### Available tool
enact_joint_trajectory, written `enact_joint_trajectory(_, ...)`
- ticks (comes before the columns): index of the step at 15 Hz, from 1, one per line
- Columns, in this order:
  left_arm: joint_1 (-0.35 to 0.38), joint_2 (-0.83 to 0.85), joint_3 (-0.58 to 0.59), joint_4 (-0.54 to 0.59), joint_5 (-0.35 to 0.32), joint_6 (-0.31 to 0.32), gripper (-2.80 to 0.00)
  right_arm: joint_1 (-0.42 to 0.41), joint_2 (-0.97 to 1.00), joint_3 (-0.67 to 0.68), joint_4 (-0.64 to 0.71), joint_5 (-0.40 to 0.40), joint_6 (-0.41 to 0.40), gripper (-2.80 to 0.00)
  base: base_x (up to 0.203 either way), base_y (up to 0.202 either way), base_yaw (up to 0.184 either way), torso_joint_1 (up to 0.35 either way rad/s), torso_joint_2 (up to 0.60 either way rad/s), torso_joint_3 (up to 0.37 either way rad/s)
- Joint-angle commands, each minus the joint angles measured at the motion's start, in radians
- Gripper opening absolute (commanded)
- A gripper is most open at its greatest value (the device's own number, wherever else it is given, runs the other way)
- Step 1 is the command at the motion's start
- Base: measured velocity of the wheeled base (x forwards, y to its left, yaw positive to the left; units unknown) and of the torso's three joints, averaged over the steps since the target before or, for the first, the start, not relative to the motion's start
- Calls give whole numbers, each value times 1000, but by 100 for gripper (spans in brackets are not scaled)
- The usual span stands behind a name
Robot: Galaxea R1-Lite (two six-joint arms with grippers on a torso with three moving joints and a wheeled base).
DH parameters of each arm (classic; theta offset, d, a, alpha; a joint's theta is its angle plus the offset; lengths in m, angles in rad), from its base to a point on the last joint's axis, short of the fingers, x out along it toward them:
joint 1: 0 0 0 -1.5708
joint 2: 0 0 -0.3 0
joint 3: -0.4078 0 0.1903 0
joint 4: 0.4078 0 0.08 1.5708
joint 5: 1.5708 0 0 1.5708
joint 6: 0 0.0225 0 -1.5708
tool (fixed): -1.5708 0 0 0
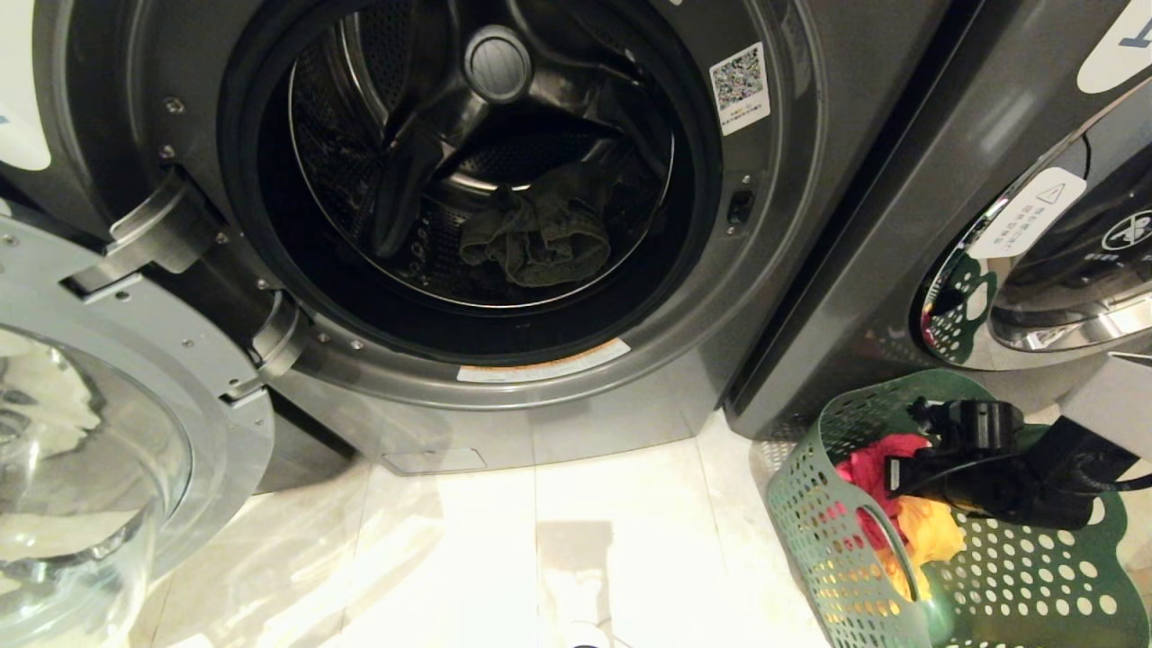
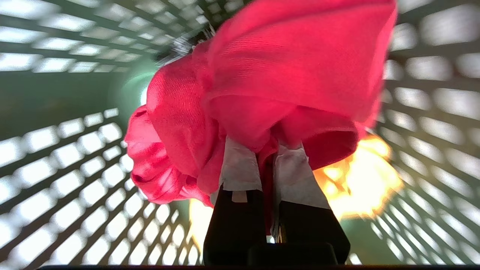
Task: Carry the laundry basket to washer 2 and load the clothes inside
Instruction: Place the clothes into the washing machine
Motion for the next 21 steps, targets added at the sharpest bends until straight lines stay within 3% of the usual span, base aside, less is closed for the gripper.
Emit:
enact_joint_trajectory(1, 1, 2, 0, 0, 0, 0, -280, 3, -284, 142, -5, 2, -6, -280, 0, 0, 0, 0, 0, 0)
enact_joint_trajectory(3, 1, 2, 0, 0, 0, 0, -280, 7, -463, 245, -5, 7, -37, -280, 0, 0, 0, 0, 0, 0)
enact_joint_trajectory(6, 0, 2, 0, 0, 0, 0, -280, 26, -748, 390, -2, 36, -153, -280, 0, 0, 0, 0, 0, 0)
enact_joint_trajectory(10, 1, 2, 0, 0, 0, 0, -280, 172, -1052, 474, 43, 55, -232, -280, 0, 0, 0, 0, 0, 0)
enact_joint_trajectory(14, 1, 2, 0, 0, 0, 0, -280, 446, -1203, 427, 165, 55, -247, -280, 0, 0, 0, 0, 0, 0)
enact_joint_trajectory(21, 1, 2, 0, 0, 0, 0, -280, 772, -1113, 121, 165, 54, -193, -280, 0, 0, 0, 0, 0, 0)
